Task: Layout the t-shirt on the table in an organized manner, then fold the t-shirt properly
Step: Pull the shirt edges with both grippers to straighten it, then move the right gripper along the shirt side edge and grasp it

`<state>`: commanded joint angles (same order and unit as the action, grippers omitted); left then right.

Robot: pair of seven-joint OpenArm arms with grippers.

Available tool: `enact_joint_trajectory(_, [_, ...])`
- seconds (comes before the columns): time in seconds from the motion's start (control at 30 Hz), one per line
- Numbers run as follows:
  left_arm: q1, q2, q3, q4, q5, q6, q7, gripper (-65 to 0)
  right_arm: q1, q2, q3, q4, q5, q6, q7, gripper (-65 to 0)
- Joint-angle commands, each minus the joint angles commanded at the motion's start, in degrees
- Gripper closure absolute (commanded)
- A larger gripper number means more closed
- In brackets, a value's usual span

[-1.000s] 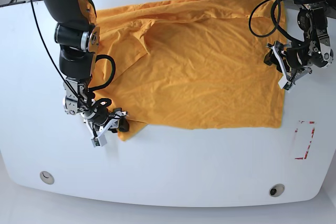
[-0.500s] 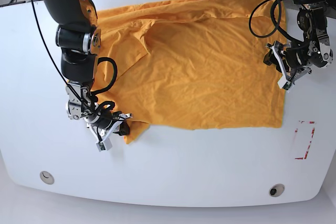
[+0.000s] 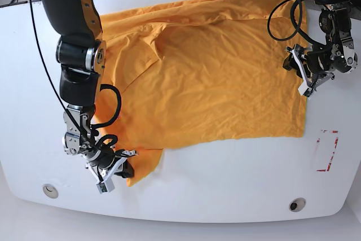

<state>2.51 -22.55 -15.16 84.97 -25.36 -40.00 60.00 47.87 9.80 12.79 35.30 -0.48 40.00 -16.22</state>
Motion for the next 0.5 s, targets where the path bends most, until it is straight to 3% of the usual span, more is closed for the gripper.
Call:
enact_joint_trajectory(0.07, [0.00, 0.00, 0.00, 0.00, 0.00, 0.00, 0.00, -29.4, 0.53, 0.00, 0.09, 0.00, 0.00, -0.13, 0.09, -14.3])
enact_joint_trajectory(0.13, [0.00, 0.00, 0.00, 0.00, 0.00, 0.00, 0.00, -29.4, 1.05, 0.00, 0.00, 0.09, 0.00, -2.15, 0.09, -24.4])
enact_joint_trajectory(0.27, [0.00, 0.00, 0.09, 0.00, 0.00, 0.00, 0.00, -29.6, 2.11, 0.18, -0.09, 0.09, 0.00, -8.22, 0.09, -53.9])
enact_joint_trajectory(0.3, [0.00, 0.00, 0.09, 0.00, 0.00, 0.00, 0.00, -29.6, 2.11, 0.26, -0.18, 0.18, -0.09, -8.66, 0.09, -59.6])
enact_joint_trajectory(0.37, [0.00, 0.00, 0.09, 0.00, 0.00, 0.00, 0.00, -29.6, 2.37, 0.35, -0.18, 0.62, -0.09, -9.01, 0.09, -65.0])
enact_joint_trajectory(0.47, [0.00, 0.00, 0.09, 0.00, 0.00, 0.00, 0.00, -29.6, 2.29, 0.35, -0.18, 4.22, -0.09, -8.84, -0.79, -65.0])
enact_joint_trajectory(0.5, [0.00, 0.00, 0.09, 0.00, -0.09, 0.00, 0.00, -29.6, 0.79, 0.44, -0.18, 6.86, -0.09, -8.84, -3.52, -65.0])
